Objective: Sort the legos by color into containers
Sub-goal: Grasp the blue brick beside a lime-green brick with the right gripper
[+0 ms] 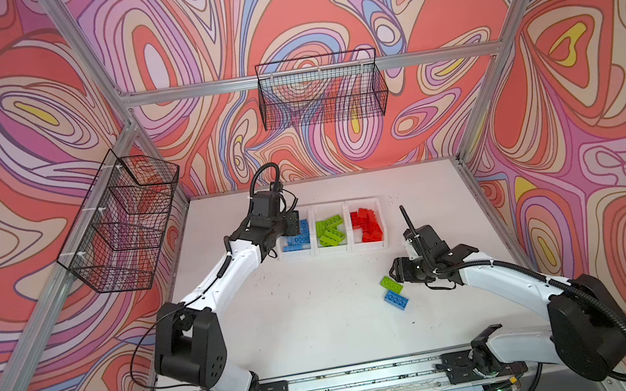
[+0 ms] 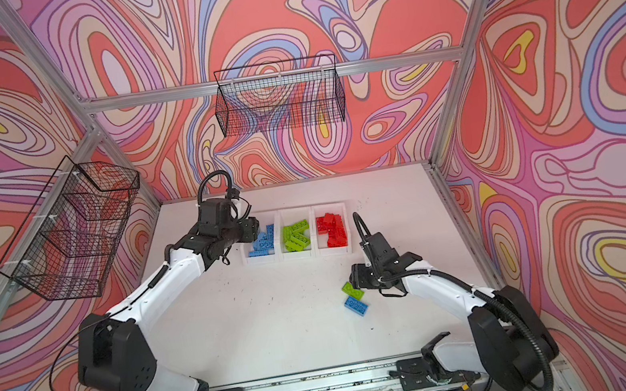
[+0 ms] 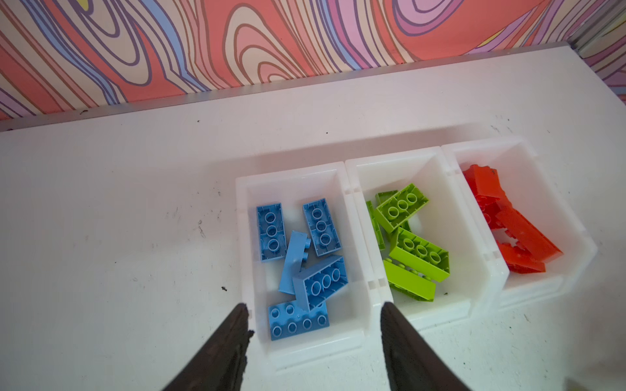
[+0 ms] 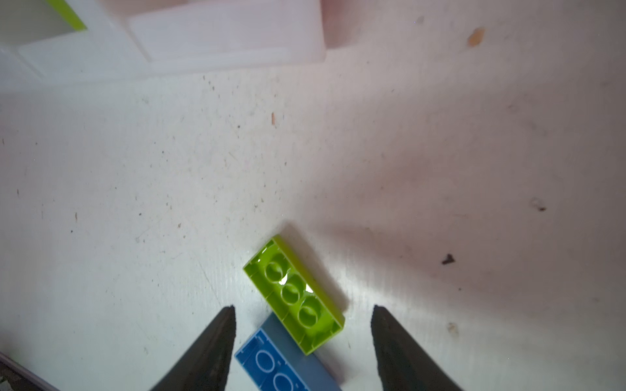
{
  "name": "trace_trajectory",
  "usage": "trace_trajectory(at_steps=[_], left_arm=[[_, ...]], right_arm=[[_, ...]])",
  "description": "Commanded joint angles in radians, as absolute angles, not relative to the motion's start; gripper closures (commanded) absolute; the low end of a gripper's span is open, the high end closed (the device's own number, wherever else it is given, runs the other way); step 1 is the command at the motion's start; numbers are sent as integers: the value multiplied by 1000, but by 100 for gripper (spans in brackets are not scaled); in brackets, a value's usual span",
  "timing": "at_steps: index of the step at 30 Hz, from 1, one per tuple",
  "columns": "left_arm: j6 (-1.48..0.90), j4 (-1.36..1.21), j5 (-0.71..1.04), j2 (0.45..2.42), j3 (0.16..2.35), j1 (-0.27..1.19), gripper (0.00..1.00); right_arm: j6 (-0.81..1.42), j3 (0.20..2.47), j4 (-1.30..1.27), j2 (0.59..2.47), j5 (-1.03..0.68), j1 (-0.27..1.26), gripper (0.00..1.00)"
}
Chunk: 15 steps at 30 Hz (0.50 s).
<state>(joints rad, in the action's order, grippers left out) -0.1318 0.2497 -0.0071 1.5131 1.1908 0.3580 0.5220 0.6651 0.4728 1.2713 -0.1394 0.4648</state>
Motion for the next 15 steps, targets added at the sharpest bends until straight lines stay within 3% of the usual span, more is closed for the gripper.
trace_trajectory(at_steps=[1, 15], left_arm=[[-74, 233, 0, 1488, 1132, 349, 36], [-77, 226, 59, 1472, 1120, 349, 37]], right_arm=[[591, 633, 535, 1245, -99, 511, 31], [761, 595, 539, 1226, -39, 765, 32]])
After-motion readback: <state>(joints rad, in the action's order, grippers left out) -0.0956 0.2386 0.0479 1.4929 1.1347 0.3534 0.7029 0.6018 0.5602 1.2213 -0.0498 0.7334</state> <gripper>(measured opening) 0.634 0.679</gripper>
